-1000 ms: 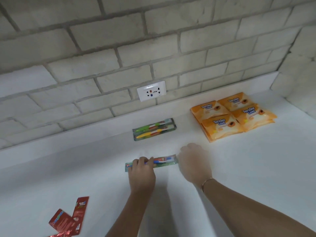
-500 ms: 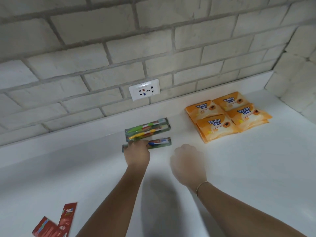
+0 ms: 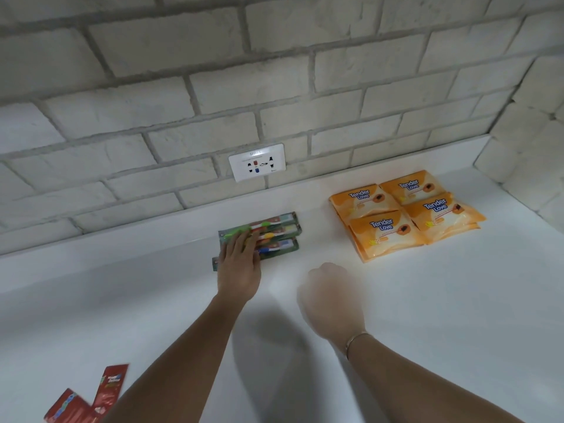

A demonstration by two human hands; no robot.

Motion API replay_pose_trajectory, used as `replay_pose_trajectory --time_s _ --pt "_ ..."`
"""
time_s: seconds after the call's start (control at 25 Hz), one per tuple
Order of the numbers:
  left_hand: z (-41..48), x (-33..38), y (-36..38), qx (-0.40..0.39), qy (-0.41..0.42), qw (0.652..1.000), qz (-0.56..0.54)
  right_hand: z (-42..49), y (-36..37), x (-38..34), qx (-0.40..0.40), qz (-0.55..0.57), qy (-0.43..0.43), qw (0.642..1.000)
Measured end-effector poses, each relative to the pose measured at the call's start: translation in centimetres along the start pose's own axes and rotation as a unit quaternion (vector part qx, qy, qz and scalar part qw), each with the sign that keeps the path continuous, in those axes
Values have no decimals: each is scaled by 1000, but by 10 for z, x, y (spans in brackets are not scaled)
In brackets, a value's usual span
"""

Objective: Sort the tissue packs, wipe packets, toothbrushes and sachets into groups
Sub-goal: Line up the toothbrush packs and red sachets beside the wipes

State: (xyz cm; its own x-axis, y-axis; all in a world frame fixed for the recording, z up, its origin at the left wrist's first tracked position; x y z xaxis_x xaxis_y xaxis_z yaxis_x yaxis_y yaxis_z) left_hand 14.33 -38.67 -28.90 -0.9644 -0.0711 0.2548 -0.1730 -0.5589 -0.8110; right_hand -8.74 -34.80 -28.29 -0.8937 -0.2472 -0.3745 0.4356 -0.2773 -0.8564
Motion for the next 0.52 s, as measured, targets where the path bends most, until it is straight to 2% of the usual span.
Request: replay_pose_trajectory --time_s 0.12,0.24,0.52 --pt "3 -8 5 -37 -1 999 27 2 0 -3 2 -10 -4 1000" --pt "8 -3 13 -65 35 996 59 2 0 -2 3 -19 -7 1000" --pt "12 10 17 -68 80 991 81 3 1 -2 0 -41 -13 999"
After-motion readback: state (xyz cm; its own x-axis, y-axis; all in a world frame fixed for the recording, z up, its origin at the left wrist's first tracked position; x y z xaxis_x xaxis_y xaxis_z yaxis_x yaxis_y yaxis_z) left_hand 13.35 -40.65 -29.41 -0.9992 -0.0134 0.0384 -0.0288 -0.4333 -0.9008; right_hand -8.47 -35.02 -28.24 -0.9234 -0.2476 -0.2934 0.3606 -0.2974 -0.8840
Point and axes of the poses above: each hand's wrist, its own z-axis towards the middle knuckle, its own y-axis out of the palm, x = y × z, the point moved 4 cm from there along z, towards the middle knuckle, and after that the axes turned 15 degrees about x, right-handed, at the moved point
